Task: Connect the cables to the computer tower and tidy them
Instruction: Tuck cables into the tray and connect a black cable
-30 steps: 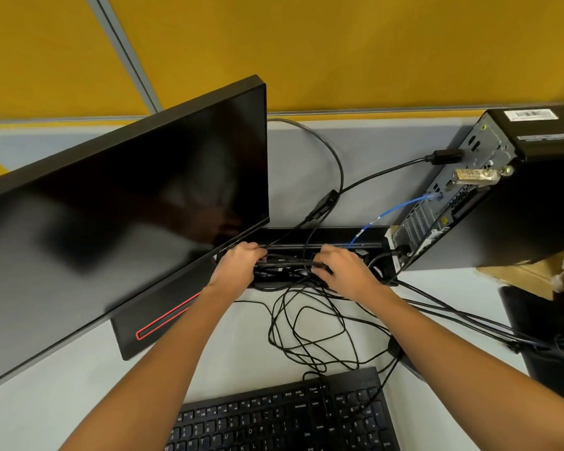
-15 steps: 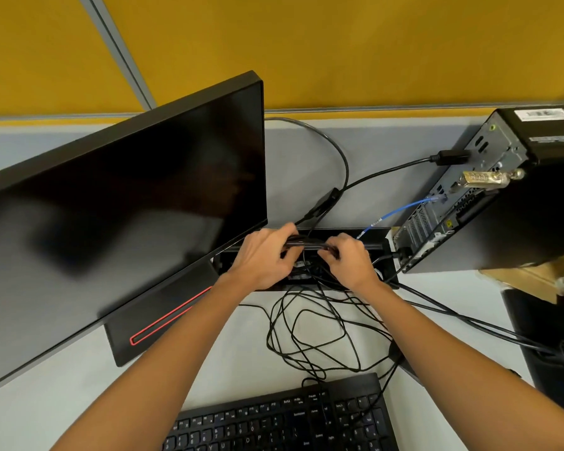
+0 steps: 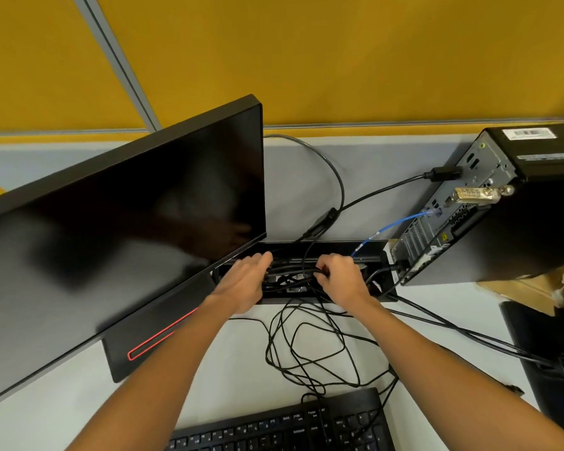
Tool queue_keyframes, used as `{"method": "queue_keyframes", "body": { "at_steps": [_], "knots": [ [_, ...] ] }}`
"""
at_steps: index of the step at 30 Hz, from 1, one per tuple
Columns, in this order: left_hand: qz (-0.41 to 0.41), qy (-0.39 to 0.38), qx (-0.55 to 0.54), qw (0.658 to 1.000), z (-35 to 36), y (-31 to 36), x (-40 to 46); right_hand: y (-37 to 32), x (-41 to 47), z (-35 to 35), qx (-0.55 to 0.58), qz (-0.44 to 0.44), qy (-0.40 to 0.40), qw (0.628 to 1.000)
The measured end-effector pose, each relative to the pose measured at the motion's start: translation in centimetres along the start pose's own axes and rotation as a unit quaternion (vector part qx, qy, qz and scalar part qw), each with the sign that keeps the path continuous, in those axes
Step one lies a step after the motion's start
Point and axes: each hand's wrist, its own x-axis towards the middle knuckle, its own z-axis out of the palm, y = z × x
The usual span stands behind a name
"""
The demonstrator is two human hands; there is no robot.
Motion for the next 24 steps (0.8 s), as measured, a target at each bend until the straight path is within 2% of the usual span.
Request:
{"method": "queue_keyframes", "body": {
  "at_steps": [2, 4, 7, 11, 14, 17, 20, 24],
  "knots": [
    [-0.092, 0.023, -0.116, 0.989, 1.1, 0.5, 0.2, -0.1, 0.1, 0.0, -0.011, 0.015, -0.027, 0.999],
    [-0.187, 0.038, -0.208, 0.959, 2.0, 1.2, 0.6, -0.2, 0.2, -0.1, -0.041, 0.009, -0.054, 0.998],
    [-0.234, 0.059, -0.221, 0.945, 2.3, 2.0, 1.3, 0.2, 0.2, -0.3, -0.067, -0.004, -0.075, 0.995],
    [-0.197, 0.051, -0.169, 0.964, 2.2, 1.6, 1.5, 0.7, 0.3, -0.1, -0.066, -0.011, -0.074, 0.995],
    [-0.131, 0.034, -0.122, 0.983, 2.7, 0.6, 0.7, 0.4, 0.3, 0.1, -0.063, -0.018, -0.064, 0.996],
    [-0.065, 0.051, -0.063, 0.995, 3.4, -0.2, 0.0, 0.5, 0.3, 0.4, -0.070, -0.033, -0.044, 0.996],
    [-0.088, 0.068, -0.128, 0.986, 4.4, -0.5, 0.0, 0.6, 0.3, 0.7, -0.081, -0.054, -0.031, 0.995],
    [-0.094, 0.023, -0.139, 0.986, 4.7, -1.0, 0.7, 0.5, 0.8, 0.2, -0.096, -0.084, -0.061, 0.990]
  ]
}}
